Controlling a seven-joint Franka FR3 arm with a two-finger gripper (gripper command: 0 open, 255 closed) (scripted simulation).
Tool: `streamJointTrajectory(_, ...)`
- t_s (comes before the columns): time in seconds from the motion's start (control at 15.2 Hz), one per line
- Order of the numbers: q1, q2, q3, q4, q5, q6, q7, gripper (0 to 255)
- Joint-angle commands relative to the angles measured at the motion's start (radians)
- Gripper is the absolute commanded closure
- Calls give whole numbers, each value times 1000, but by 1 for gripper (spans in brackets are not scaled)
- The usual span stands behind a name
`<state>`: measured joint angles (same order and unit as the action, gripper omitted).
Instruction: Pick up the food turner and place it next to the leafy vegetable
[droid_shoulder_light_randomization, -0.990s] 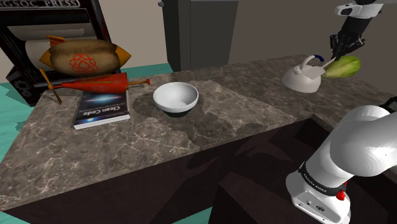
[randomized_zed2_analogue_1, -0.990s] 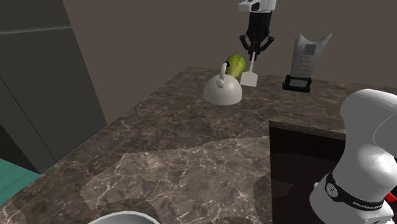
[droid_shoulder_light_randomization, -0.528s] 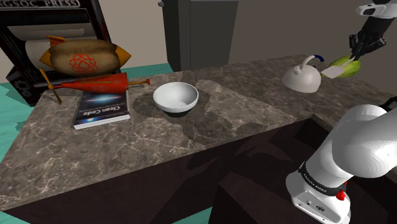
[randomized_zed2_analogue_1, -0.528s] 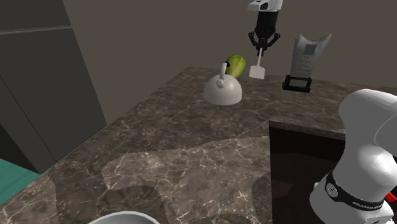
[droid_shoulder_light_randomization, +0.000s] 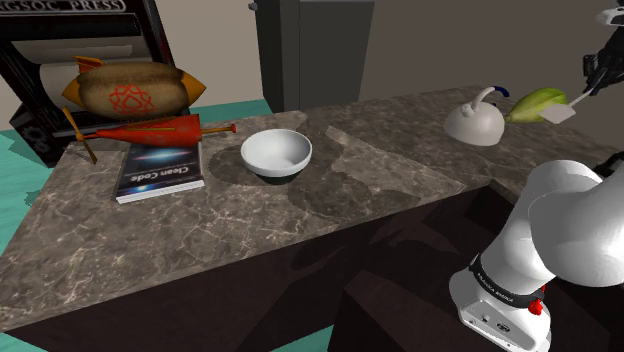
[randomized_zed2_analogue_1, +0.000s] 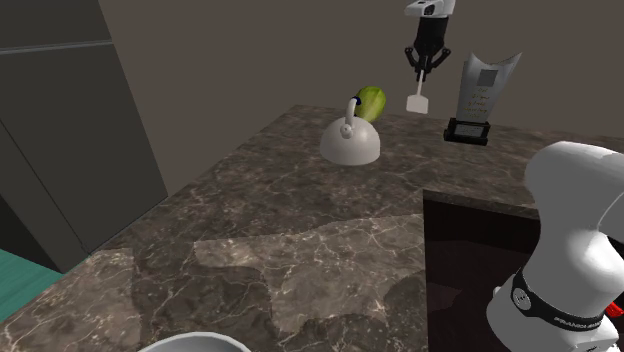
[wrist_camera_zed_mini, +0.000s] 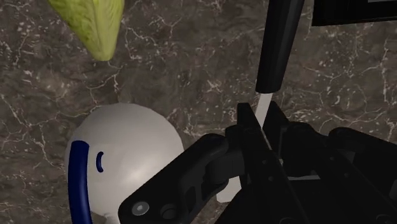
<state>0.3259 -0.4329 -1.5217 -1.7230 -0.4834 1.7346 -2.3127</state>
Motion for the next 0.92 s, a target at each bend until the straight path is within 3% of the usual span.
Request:
streamJointTrajectory(0.0,89,-22,-104,69,-20,-18,-34,255)
streamJointTrajectory(0.26,265,-116,-269,243,-96,-79,-82,255)
streamJointTrajectory(0.66,510,-287,-443,594,-214,-203,-185,255)
streamJointTrajectory(0.86,481,-288,-437,537,-215,-161,-173,255)
